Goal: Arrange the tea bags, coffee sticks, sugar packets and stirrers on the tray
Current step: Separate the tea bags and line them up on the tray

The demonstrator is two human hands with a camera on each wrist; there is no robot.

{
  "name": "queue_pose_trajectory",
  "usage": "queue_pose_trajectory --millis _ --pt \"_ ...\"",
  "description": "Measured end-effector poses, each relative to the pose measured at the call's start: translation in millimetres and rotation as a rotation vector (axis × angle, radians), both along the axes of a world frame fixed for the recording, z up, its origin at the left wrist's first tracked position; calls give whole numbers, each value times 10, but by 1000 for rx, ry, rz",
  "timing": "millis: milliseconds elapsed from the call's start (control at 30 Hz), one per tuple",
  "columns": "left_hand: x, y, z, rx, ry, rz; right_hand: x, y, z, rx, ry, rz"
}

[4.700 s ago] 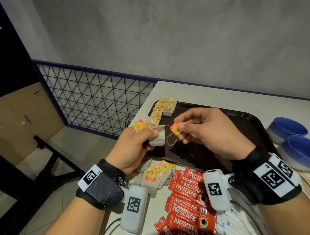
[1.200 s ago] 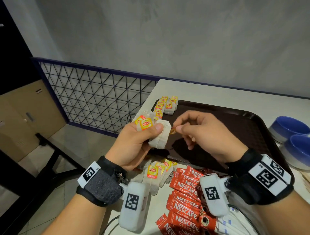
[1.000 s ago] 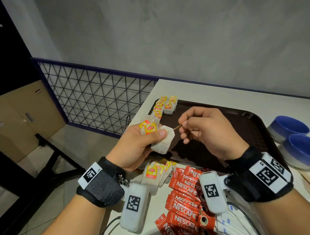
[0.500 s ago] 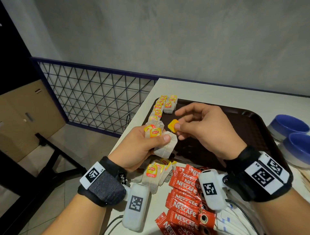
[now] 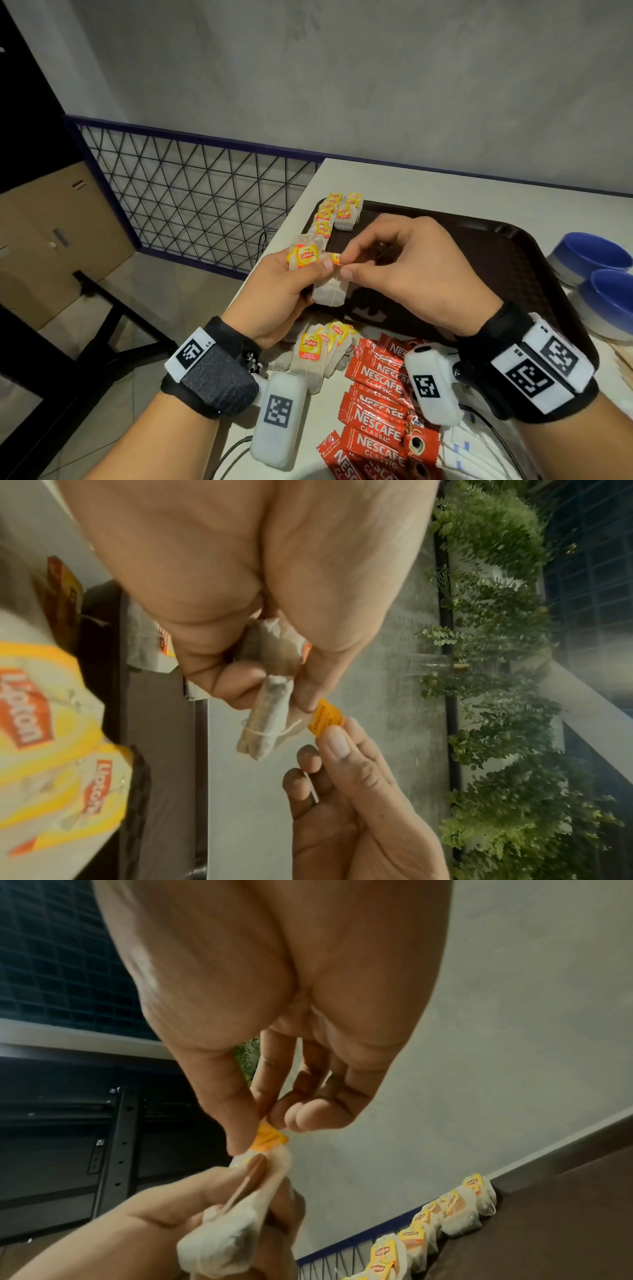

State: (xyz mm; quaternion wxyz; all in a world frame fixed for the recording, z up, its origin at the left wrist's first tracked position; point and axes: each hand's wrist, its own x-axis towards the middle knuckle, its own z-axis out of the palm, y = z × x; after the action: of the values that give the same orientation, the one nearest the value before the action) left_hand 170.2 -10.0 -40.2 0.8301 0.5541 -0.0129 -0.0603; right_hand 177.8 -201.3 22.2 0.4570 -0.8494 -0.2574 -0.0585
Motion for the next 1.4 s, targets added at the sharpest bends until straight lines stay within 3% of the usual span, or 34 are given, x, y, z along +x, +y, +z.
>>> queue_pose_trajectory --millis 600,1133,1400 --pt "-8 12 11 -37 -84 -16 37 -1 -66 -13 68 -24" --pt "-3 -21 18 -75 -112 13 21 -4 -21 173 199 -28" --pt "-17 28 7 -3 -167 -34 23 20 -70 70 172 -90"
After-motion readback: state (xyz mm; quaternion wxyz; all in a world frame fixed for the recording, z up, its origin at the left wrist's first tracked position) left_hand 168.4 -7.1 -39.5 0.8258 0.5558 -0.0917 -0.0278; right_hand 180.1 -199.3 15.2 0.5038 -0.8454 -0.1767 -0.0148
